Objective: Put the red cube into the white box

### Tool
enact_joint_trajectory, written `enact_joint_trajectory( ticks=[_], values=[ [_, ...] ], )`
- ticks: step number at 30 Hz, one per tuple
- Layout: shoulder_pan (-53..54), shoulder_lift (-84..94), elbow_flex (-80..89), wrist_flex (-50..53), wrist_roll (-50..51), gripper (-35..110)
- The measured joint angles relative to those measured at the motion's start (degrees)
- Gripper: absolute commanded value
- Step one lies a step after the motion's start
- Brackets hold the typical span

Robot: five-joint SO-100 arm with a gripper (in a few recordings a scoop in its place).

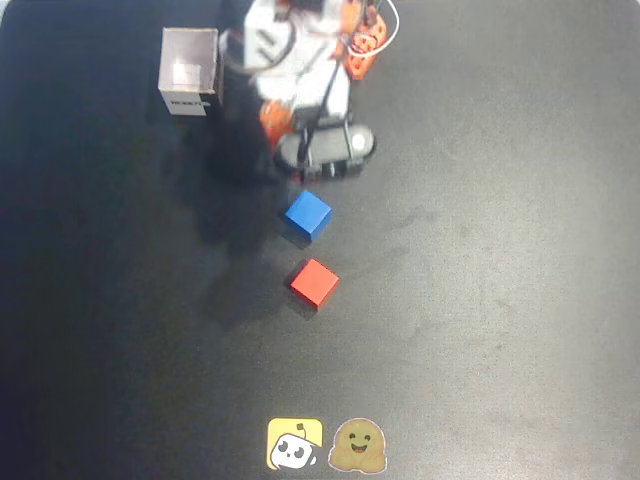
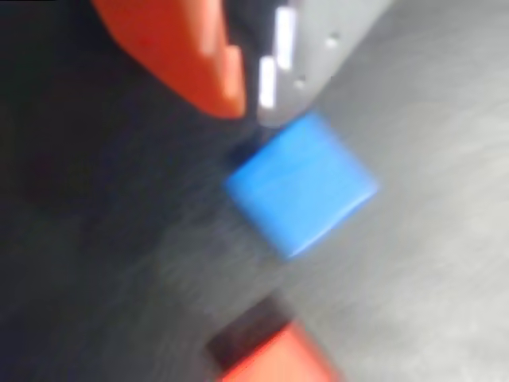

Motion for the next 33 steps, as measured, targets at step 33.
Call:
enact_joint_trajectory(
  ticks=[33],
  values=[
    [-7.3, -42.0, -24.3, -9.6, -19.5, 6]
  ],
)
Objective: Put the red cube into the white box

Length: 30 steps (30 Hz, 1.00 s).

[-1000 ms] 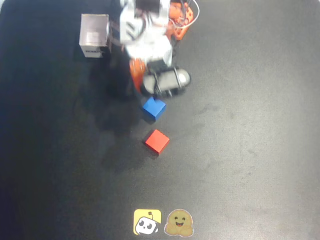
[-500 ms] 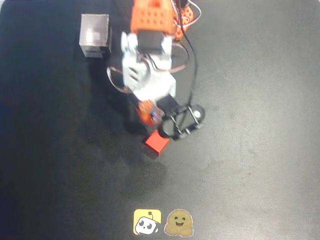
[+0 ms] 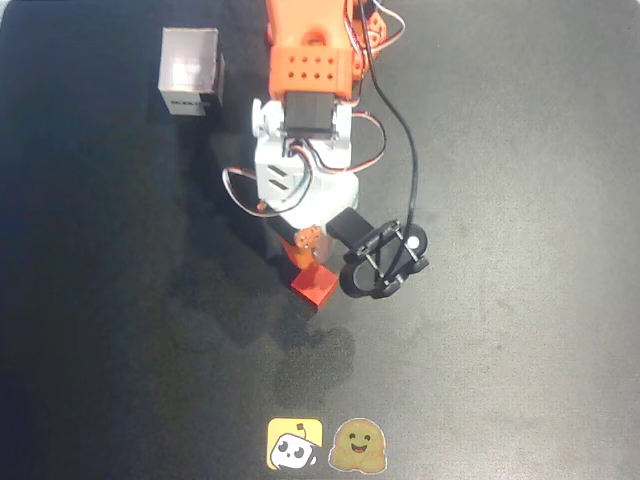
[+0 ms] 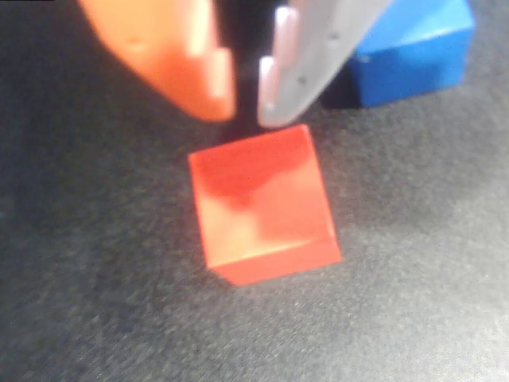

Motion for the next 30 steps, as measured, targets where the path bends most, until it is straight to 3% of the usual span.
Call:
enact_joint_trajectory(
  ticks=[16, 30],
  values=[
    [0.1, -1.8, 0.0, -1.1, -6.6, 19],
    [-1.0, -4.7, 2.9, -5.6, -7.8, 22]
  ],
)
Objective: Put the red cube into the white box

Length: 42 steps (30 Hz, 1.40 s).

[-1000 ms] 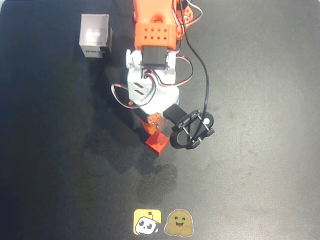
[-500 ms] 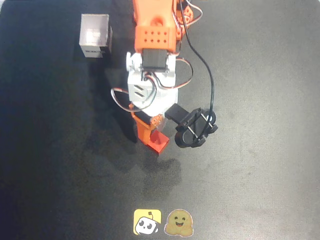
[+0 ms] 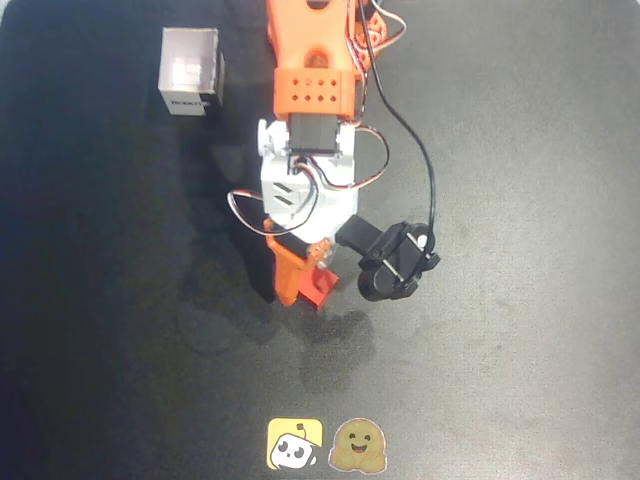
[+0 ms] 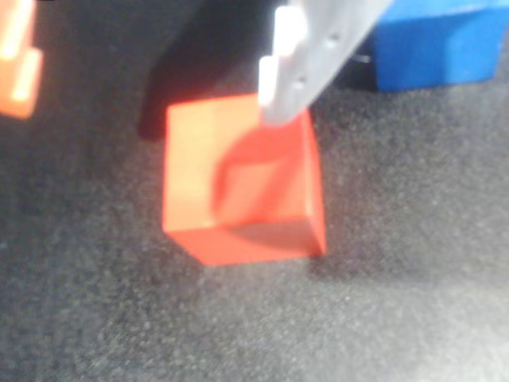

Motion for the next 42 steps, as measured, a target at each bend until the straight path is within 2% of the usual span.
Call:
enact_joint_trajectory(
  ticks=[27, 42],
  values=[
    [-1.1, 0.4, 4.3, 1.4, 1.2, 24],
    [-1.1, -4.1, 5.0, -2.2, 2.2, 24]
  ],
)
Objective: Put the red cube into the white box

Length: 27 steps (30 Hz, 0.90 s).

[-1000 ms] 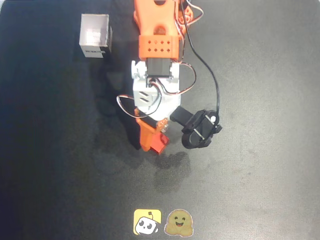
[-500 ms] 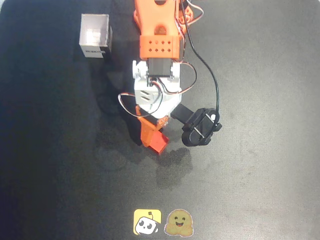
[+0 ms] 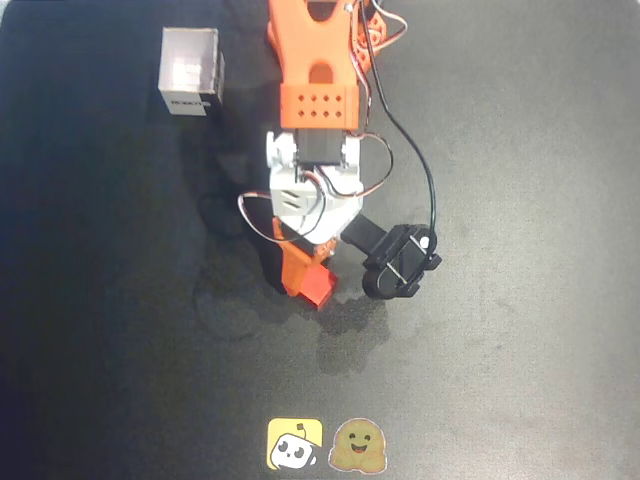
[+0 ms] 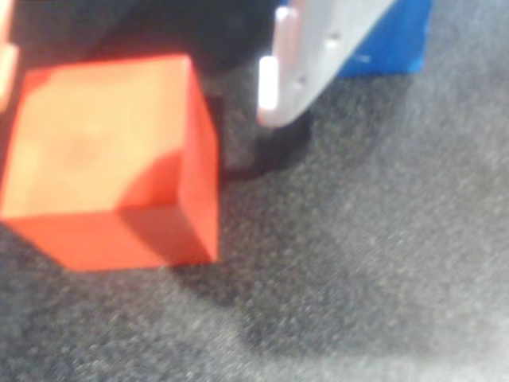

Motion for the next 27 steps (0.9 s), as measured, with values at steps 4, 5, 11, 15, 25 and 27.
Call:
enact_joint_trajectory(
  ticks=[4, 5, 11, 15, 25, 27],
  values=[
    [-0.6, -2.2, 0.0, -1.6, 0.5, 24],
    [-0.8, -2.8, 0.0, -2.3, 0.6, 23],
    [-0.5, -5.8, 0.6, -6.1, 1.4, 18],
    [-0.5, -6.1, 0.9, -6.7, 1.8, 12],
    [0.7, -6.0, 1.4, -6.9, 3.4, 0],
    [0.8, -5.8, 1.4, -6.7, 3.7, 0]
  ],
)
